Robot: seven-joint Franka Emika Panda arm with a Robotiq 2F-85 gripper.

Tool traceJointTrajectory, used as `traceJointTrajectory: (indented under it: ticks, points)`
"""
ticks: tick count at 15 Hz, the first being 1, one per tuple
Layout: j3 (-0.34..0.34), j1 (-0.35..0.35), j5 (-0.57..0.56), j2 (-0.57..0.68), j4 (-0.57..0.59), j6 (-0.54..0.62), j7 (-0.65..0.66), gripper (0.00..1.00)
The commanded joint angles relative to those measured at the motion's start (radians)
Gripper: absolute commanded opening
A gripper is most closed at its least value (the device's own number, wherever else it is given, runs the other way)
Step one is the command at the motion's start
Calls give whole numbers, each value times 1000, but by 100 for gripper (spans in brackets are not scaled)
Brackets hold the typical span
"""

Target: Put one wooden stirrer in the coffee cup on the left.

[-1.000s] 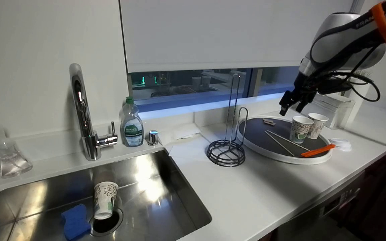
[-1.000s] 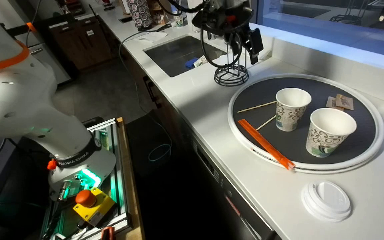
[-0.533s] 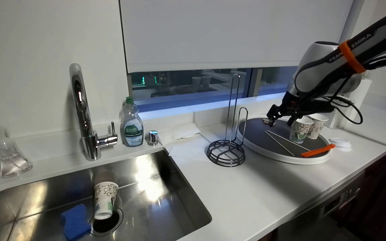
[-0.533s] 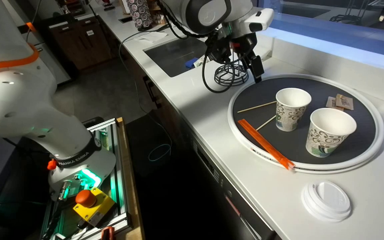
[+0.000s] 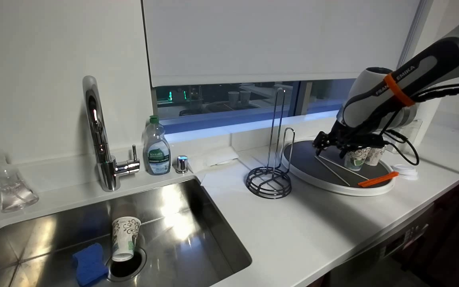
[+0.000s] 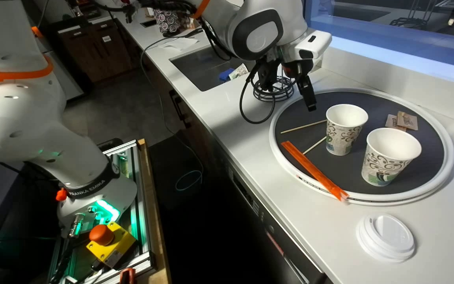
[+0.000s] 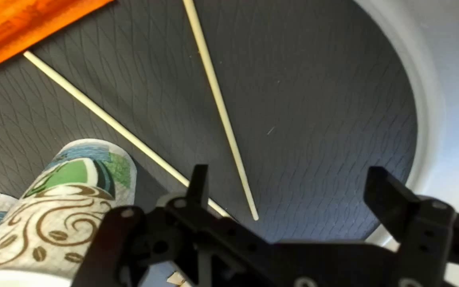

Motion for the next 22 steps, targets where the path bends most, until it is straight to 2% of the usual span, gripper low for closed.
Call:
traceJointTrajectory:
  ticks: [1,10,16,18,20,22]
  points:
    - [-55,43,-18,74,45,51,86,100]
    - [-138,111,2,207,127,162,106,100]
    - [-165,137,29,281,176,219,85,99]
    - [-170,143,35,296,190,228,80,82]
    - [-174,151,38,307,200,230,78,60]
    - [-182,160,37,315,210,231,78,45]
